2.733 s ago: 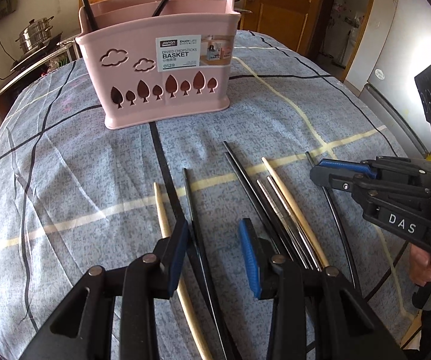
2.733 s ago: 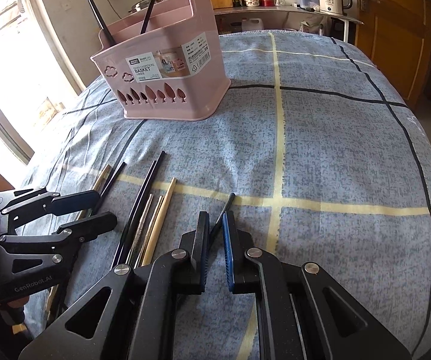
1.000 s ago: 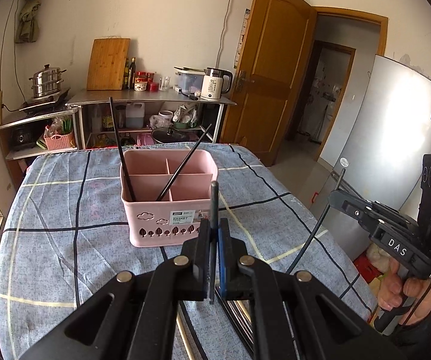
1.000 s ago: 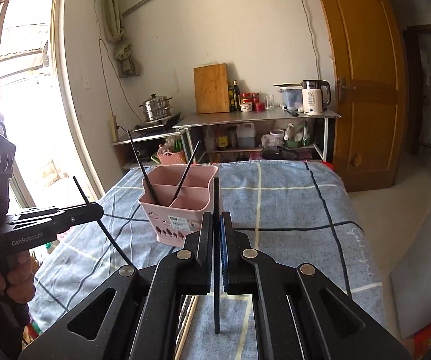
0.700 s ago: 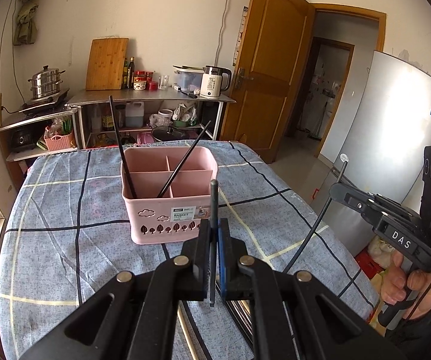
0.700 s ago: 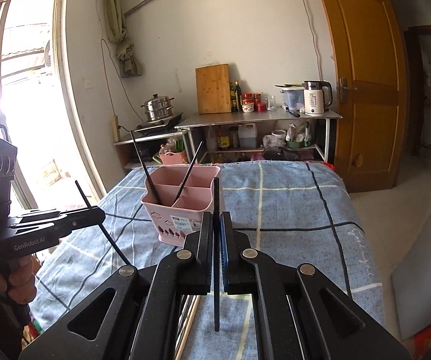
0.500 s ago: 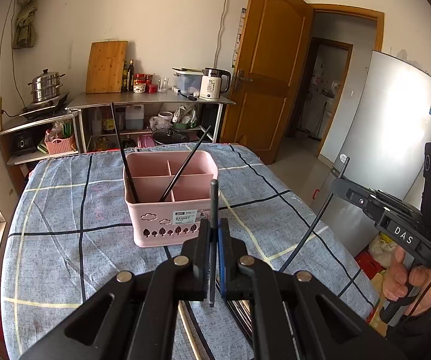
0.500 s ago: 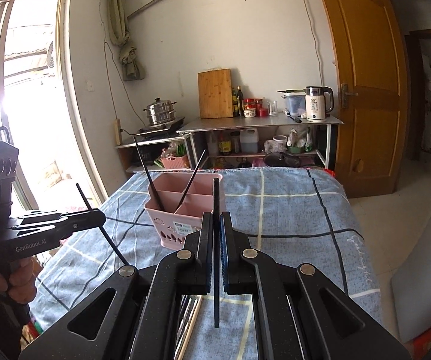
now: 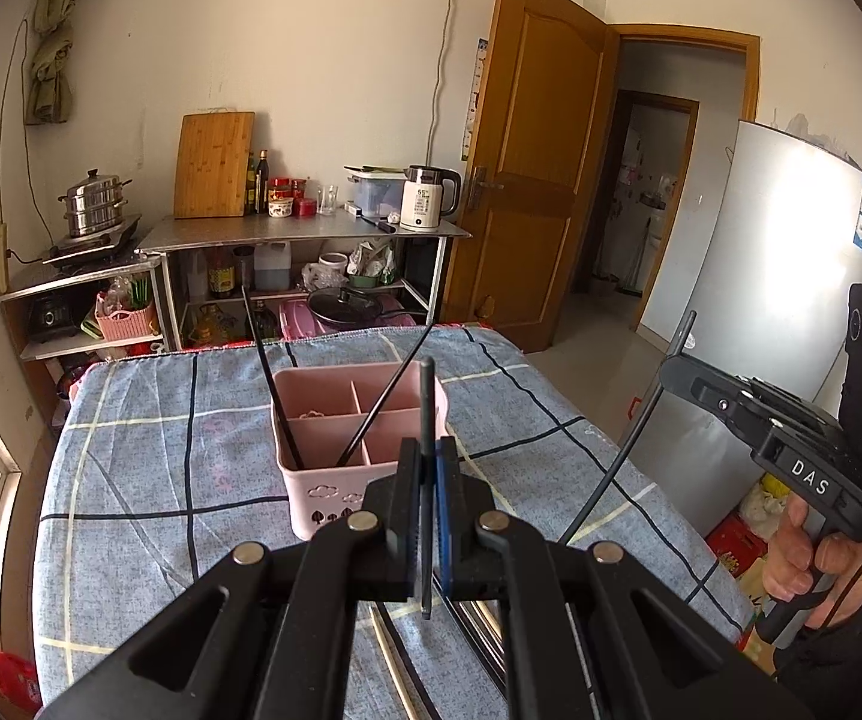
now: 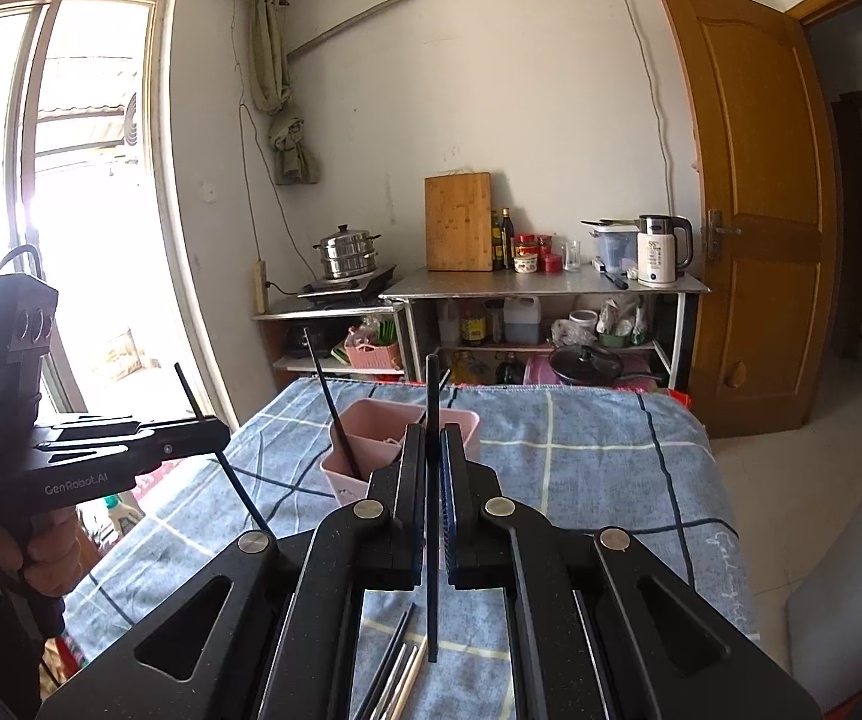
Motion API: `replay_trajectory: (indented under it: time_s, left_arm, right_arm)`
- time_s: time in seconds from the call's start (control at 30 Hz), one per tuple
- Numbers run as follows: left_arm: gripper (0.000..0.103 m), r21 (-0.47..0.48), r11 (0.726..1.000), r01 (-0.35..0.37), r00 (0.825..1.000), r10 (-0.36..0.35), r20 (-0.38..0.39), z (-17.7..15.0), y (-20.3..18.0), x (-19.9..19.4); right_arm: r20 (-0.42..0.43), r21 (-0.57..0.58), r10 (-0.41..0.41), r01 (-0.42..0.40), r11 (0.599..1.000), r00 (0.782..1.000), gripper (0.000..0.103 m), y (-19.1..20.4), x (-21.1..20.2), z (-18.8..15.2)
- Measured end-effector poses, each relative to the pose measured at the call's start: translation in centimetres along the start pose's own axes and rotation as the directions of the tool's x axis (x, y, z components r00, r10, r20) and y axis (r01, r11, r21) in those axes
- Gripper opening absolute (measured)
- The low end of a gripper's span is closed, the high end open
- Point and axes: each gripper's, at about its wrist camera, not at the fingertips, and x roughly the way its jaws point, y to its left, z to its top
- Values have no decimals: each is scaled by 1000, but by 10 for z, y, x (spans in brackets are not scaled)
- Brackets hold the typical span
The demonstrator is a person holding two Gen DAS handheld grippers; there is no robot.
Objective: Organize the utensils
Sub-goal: 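Lift the chopsticks upright and carry both grippers over the pink basket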
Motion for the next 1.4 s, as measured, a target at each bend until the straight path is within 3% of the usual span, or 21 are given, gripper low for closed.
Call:
replay_trajectory:
  time_s: [0.37,0.7,1.17,1.4]
  left_arm:
    - [5,-6,999,-38,996,39,78,56,20,-4]
    - [5,-27,997,-76,992,78,97,83,54,25]
    - [5,-39,996,-81,992,84,89,83,79,53]
    - [5,-42,997,-65,998,65,11,60,84,79]
  right_arm:
    - [69,-14,49,-48,999,996,4,16,23,50]
    - [120,9,81,-82,997,990,4,25,65,80]
    - [68,46,98,-102,994,993,4,23,127,73]
    - [-19,51,109,-108,993,994,4,22,150,47]
